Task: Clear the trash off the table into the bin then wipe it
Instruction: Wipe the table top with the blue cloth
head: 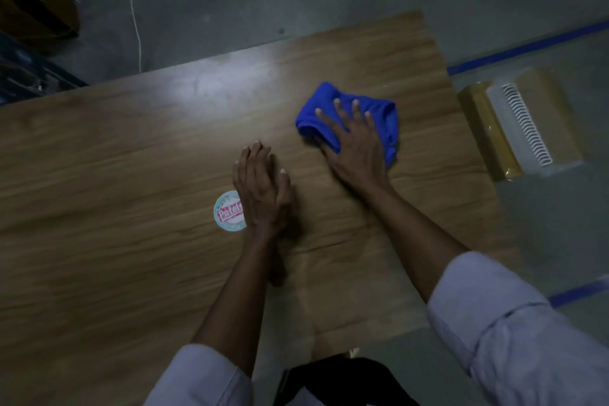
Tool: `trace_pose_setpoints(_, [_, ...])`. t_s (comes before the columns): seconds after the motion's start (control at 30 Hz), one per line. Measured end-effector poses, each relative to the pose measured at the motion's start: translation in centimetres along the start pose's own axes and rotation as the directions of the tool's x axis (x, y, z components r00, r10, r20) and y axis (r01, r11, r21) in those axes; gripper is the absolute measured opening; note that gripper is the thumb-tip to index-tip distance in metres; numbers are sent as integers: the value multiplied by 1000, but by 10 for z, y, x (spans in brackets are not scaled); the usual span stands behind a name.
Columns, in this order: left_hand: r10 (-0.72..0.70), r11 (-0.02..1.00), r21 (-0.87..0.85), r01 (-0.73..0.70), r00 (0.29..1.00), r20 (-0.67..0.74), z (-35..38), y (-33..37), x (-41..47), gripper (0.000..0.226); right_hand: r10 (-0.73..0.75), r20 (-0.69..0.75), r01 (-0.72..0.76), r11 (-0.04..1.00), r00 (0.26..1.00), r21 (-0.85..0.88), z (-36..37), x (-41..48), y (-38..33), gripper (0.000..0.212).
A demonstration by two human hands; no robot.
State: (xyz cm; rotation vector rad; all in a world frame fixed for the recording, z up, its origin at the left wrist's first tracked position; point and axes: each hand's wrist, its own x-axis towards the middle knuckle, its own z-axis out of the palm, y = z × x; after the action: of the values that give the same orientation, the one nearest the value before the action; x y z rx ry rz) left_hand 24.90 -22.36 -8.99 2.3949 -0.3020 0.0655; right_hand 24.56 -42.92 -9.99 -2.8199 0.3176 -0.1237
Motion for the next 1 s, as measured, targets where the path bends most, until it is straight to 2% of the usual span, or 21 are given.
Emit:
trace_pose_setpoints(0.13, [-8, 989, -149, 23, 995, 100, -6, 5, -25, 67, -164, 57, 151, 971, 985, 186, 3, -40, -20, 66])
trace_pose_setpoints(0.2, [-19, 983, -176, 47, 987, 158, -13, 12, -44, 67, -209, 159, 152, 938, 965, 312, -4, -68, -30, 56])
trace_pose_setpoints(0.23, [-15, 982, -184, 43, 988, 156, -19, 14, -52, 65, -208, 235, 103, 914, 950, 391, -15, -81, -33, 51])
trace_pose_setpoints(0.3, [-5, 979, -201, 27, 994, 111, -33, 18, -66, 58, -97, 390, -142, 830, 916, 539, -52, -100, -32, 41])
trace_pose_setpoints(0.33, [-1, 979, -203, 18, 997, 83, -39, 18, -72, 56, -1, 417, -274, 753, 909, 599, -70, -106, -23, 35])
trace_pose_setpoints(0.37, [2, 981, -194, 11, 998, 63, -44, 18, -76, 54, 114, 374, -348, 672, 921, 653, -88, -110, -11, 32])
trace_pose_setpoints(0.4, [-2, 985, -174, 11, 999, 52, -48, 18, -80, 54, 234, 280, -365, 635, 931, 681, -101, -110, 6, 34])
trace_pose_setpoints(0.47, [-26, 991, -126, 32, 998, 54, -50, 15, -84, 56, 380, 137, -370, 653, 915, 661, -115, -103, 37, 42])
trace_pose_setpoints(0.53, [-40, 994, -103, 47, 997, 65, -47, 12, -89, 59, 412, 203, -455, 730, 888, 510, -99, -91, 56, 64])
trace_pose_setpoints(0.57, [-45, 993, -103, 53, 997, 70, -44, 11, -92, 62, 395, 242, -460, 808, 886, 368, -84, -87, 58, 68])
trace_pose_setpoints(0.63, [-35, 991, -127, 46, 996, 80, -37, 9, -102, 66, 235, 182, -259, 958, 955, 123, -46, -85, 49, 62])
trace_pose_setpoints(0.67, [-22, 988, -153, 35, 996, 83, -32, 8, -107, 69, 131, 173, -147, 986, 976, 83, -35, -86, 37, 59])
trace_pose_setpoints(0.77, [-5, 978, -210, 17, 998, 61, -28, 6, -117, 78, -126, 208, 93, 982, 970, 162, -17, -96, -10, 58])
trace_pose_setpoints(0.83, [-21, 969, -245, 35, 998, 58, -27, 5, -118, 82, -200, 204, 142, 952, 958, 270, -12, -115, -31, 55])
trace_pose_setpoints(0.9, [-27, 959, -280, 53, 995, 95, -28, 9, -117, 81, -191, 222, 96, 921, 956, 379, -14, -136, -46, 54])
trace_pose_setpoints(0.97, [-40, 950, -306, 68, 995, 94, -32, 15, -121, 75, -121, 362, -99, 839, 924, 534, -35, -157, -52, 47])
trace_pose_setpoints(1.0, [-59, 948, -308, 78, 996, 69, -36, 18, -126, 72, -69, 417, -221, 764, 906, 606, -51, -168, -52, 40])
